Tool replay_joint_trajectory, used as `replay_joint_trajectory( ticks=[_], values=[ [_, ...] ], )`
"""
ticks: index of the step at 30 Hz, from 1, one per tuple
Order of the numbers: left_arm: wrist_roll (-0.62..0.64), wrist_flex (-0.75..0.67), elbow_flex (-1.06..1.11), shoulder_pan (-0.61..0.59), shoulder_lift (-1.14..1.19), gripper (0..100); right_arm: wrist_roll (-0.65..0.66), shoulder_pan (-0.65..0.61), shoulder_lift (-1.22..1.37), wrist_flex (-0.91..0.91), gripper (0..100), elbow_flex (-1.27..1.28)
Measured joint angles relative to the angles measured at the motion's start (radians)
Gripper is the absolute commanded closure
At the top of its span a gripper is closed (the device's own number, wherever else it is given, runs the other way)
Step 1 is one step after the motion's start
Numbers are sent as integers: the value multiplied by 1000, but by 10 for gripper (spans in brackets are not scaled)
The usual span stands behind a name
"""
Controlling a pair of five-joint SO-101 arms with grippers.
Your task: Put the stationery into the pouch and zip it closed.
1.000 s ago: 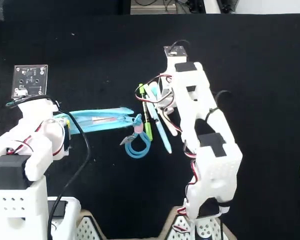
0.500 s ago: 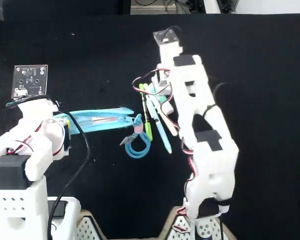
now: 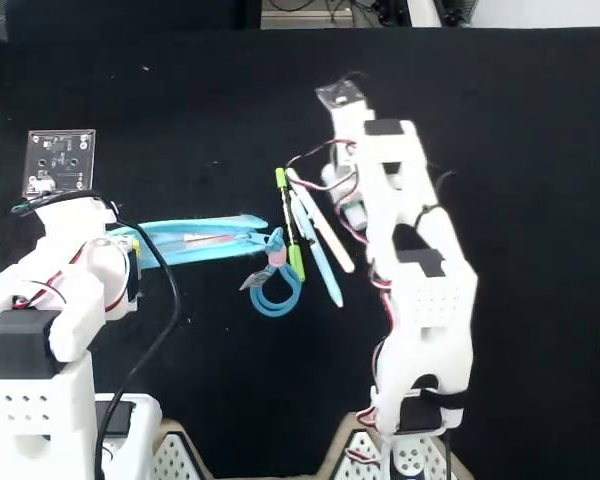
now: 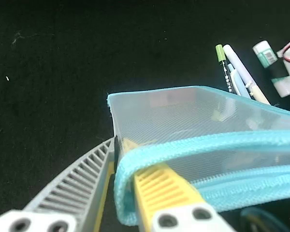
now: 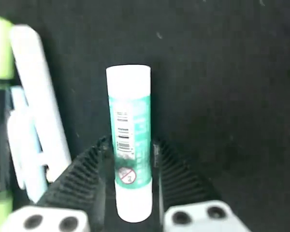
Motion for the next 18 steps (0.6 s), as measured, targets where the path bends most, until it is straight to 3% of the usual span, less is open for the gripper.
replay_joint_trajectory(
  ticks=[6, 14, 18],
  values=[
    [0, 0, 2, 0, 0, 970, 5, 87, -46, 110, 988, 51],
    [0, 0, 5, 0, 0, 970, 8, 170, -252, 0, 985, 404],
    [0, 0, 5, 0, 0, 970, 38, 170, -393, -69, 854, 575]
  ],
)
